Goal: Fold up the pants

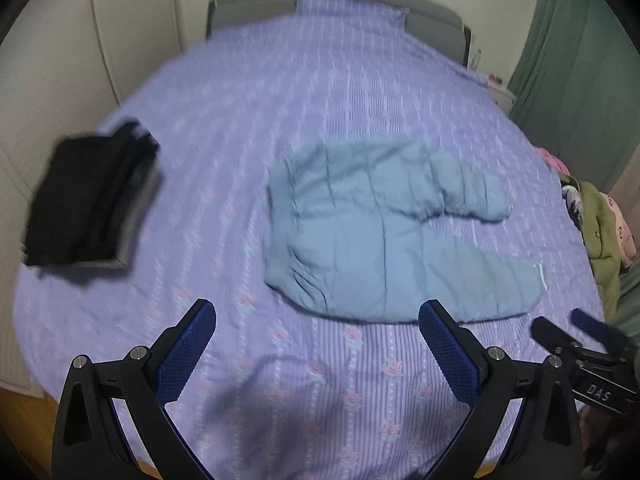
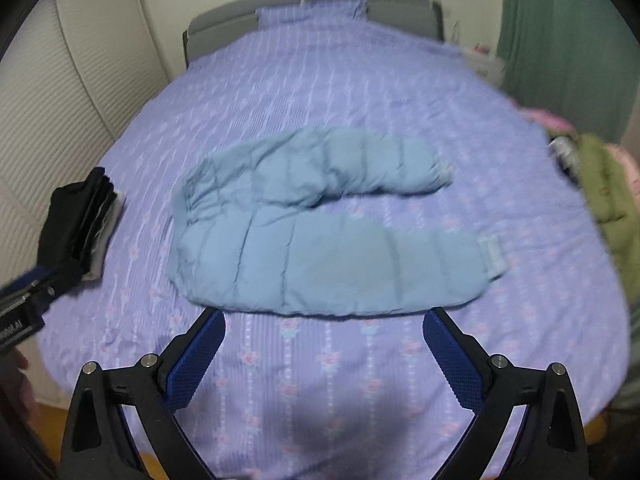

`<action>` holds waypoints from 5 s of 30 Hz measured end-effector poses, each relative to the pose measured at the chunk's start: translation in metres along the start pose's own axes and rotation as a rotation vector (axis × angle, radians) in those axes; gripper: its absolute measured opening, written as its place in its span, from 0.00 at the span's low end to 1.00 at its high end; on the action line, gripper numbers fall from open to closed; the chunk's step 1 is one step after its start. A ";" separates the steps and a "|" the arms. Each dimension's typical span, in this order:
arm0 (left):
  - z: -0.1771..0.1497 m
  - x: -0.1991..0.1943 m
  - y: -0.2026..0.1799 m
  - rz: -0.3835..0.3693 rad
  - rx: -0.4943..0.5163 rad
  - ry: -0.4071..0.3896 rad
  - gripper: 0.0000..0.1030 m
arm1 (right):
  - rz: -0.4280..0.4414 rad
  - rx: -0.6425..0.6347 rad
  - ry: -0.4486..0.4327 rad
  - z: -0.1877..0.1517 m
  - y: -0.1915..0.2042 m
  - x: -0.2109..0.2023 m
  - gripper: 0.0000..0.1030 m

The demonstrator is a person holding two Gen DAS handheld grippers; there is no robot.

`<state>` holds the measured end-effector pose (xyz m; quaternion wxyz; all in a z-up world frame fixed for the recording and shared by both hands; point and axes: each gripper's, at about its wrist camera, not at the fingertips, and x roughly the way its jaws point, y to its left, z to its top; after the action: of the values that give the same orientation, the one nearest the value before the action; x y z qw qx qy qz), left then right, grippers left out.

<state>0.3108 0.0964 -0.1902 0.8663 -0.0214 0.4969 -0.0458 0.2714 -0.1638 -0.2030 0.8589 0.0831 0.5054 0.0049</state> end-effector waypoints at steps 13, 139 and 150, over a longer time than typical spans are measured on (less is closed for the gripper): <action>-0.003 0.148 0.019 -0.007 -0.161 0.285 0.94 | 0.066 0.265 0.254 -0.014 -0.036 0.141 0.89; 0.089 0.214 -0.214 0.209 0.432 0.092 0.87 | 0.076 -0.022 0.163 0.209 -0.171 0.217 0.26; 0.115 0.217 -0.168 0.170 0.233 0.118 0.87 | 0.020 0.127 0.048 0.225 -0.204 0.189 0.59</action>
<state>0.5090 -0.0931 -0.3050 0.8330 0.1239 0.5384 -0.0309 0.5444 -0.3787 -0.2904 0.8394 0.1421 0.5243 -0.0168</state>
